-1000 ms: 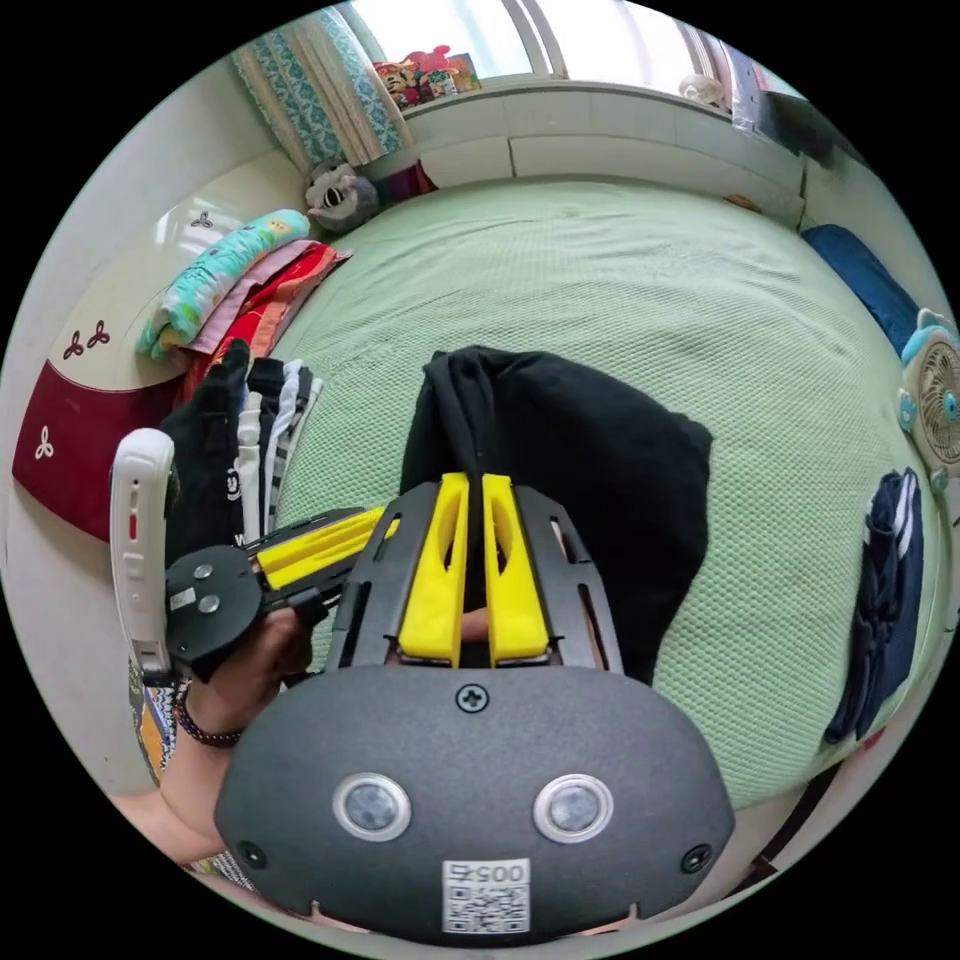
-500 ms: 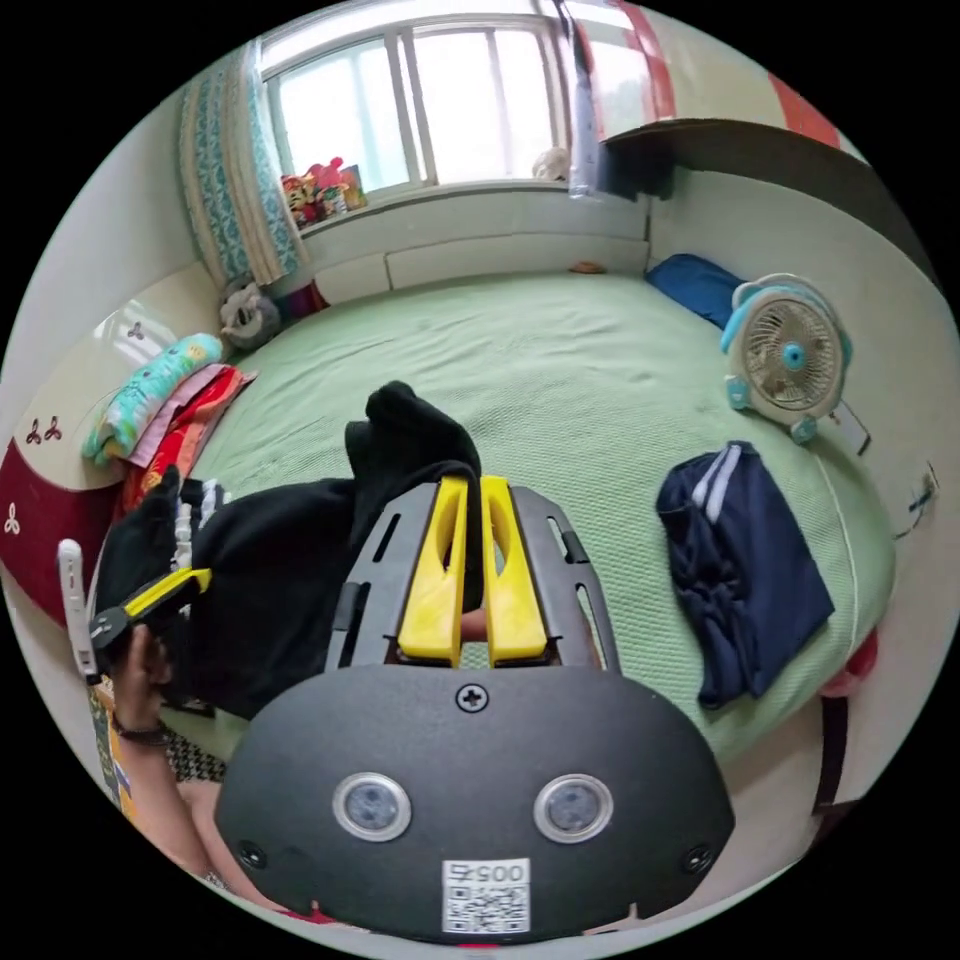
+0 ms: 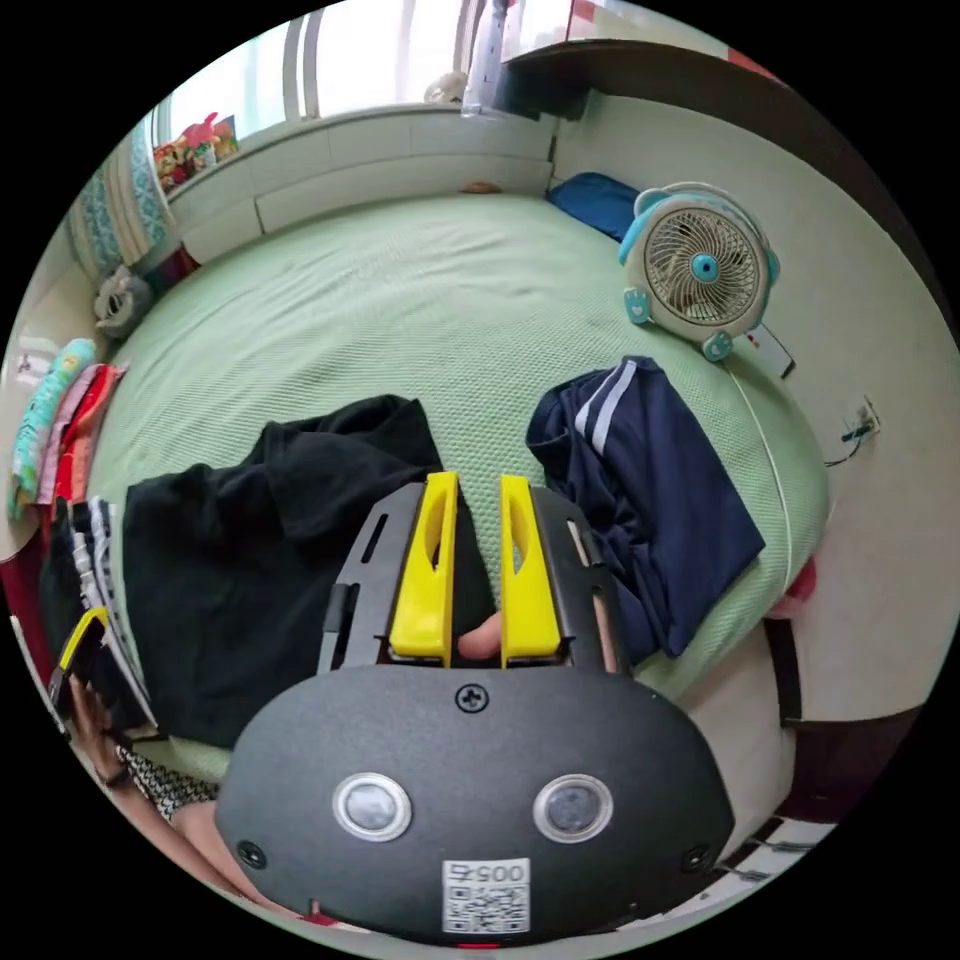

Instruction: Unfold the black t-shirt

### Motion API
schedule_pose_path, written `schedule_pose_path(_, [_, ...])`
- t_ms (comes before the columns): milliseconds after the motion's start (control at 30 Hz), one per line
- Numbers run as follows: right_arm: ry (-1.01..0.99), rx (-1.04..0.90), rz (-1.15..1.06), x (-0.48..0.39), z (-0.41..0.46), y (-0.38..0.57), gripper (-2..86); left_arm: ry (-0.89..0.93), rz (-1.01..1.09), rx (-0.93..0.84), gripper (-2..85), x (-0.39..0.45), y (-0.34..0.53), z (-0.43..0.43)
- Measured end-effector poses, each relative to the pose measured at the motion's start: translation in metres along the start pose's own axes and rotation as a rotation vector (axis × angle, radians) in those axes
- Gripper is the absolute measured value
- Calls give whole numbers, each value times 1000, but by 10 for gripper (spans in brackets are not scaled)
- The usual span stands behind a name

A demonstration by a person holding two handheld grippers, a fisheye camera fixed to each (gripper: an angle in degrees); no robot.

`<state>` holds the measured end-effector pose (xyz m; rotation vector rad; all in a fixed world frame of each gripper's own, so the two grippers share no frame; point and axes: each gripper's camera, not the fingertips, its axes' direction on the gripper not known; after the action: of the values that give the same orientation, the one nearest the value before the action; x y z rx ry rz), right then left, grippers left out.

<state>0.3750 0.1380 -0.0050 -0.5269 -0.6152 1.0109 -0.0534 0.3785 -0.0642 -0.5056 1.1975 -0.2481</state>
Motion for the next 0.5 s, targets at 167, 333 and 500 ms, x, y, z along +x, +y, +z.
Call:
schedule_pose_path(167, [-184, -139, -68, 9, 9, 11, 120, 83, 19, -41, 96, 5, -4, 5])
schedule_pose_path(333, [-156, -349, -135, 2, 50, 13, 121, 126, 72, -76, 109, 26, -11, 19])
schedule_pose_path(500, [-56, -416, -264, -21, 68, 20, 67, 95, 92, -117, 98, 48, -20, 35])
